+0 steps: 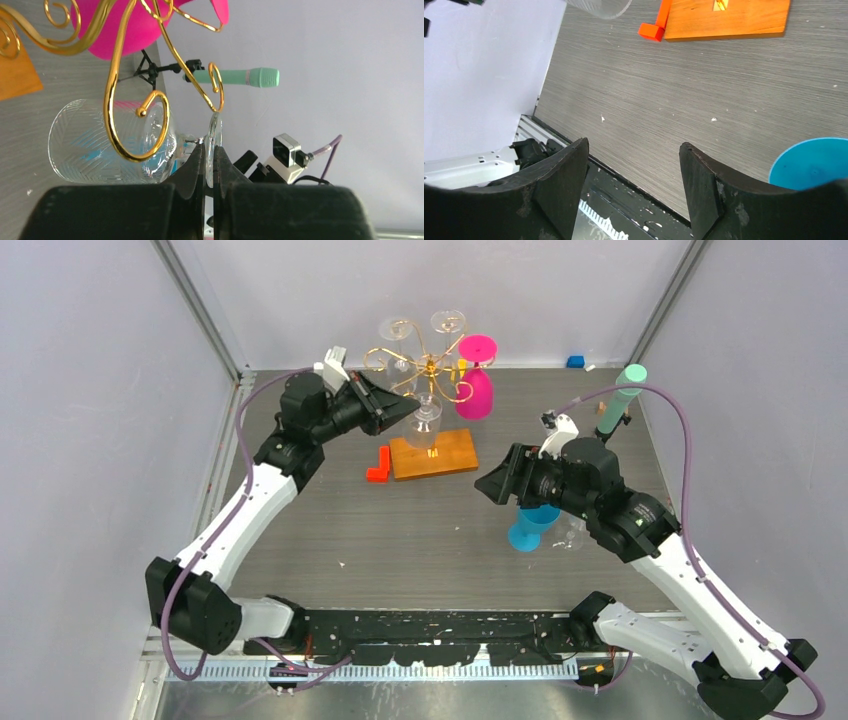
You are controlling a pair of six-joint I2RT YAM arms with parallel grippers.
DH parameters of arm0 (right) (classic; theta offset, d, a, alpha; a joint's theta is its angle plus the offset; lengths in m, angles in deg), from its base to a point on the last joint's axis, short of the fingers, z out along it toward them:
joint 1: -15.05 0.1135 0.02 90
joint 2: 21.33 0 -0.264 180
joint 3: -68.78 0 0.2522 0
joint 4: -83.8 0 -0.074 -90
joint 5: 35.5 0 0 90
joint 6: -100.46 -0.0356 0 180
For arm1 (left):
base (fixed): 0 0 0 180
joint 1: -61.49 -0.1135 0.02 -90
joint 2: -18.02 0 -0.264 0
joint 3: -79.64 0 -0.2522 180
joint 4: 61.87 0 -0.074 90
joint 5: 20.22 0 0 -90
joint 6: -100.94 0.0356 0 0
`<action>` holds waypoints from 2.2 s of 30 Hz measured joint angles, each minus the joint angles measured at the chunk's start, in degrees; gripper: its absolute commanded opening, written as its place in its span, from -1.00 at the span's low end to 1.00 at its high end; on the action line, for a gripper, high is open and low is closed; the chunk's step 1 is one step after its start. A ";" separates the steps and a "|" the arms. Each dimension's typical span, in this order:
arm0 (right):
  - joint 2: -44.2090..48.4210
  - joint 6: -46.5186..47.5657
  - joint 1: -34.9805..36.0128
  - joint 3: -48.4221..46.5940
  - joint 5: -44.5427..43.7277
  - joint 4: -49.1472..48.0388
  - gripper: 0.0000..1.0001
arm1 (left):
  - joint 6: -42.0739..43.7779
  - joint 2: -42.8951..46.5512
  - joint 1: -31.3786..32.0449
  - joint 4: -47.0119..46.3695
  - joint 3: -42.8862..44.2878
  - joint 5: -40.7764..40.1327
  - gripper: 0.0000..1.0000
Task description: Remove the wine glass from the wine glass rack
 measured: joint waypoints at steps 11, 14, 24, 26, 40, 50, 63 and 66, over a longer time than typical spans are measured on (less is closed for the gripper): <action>0.50 -10.75 0.00 8.00 4.13 -12.26 0.55 | -8.37 8.48 1.05 -4.48 -8.74 1.99 -1.00; 1.70 -16.31 0.00 12.02 4.44 -18.05 0.61 | -10.47 11.23 1.05 -5.68 -9.31 2.47 -1.00; 1.73 -33.00 0.68 20.83 5.33 -47.19 0.64 | -22.18 17.07 1.31 -12.85 -10.95 2.93 -1.00; 0.37 -34.67 1.40 20.81 5.60 -52.81 0.64 | -24.92 17.68 1.51 -14.69 -11.32 2.86 -1.00; -11.72 -42.07 6.34 20.28 9.35 -86.49 0.13 | -38.32 18.88 3.69 -24.06 -15.41 0.13 -1.00; -13.79 -44.68 7.45 20.09 11.32 -100.43 -0.90 | -42.86 21.40 4.04 -27.10 -16.90 -2.03 -0.79; -9.70 -42.05 7.50 20.00 10.97 -91.67 -0.99 | -32.06 23.71 4.24 -24.94 -17.49 -2.78 0.64; -5.53 -39.21 7.58 19.65 10.71 -83.25 -0.99 | -27.76 24.48 4.31 -22.91 -17.53 -1.38 0.78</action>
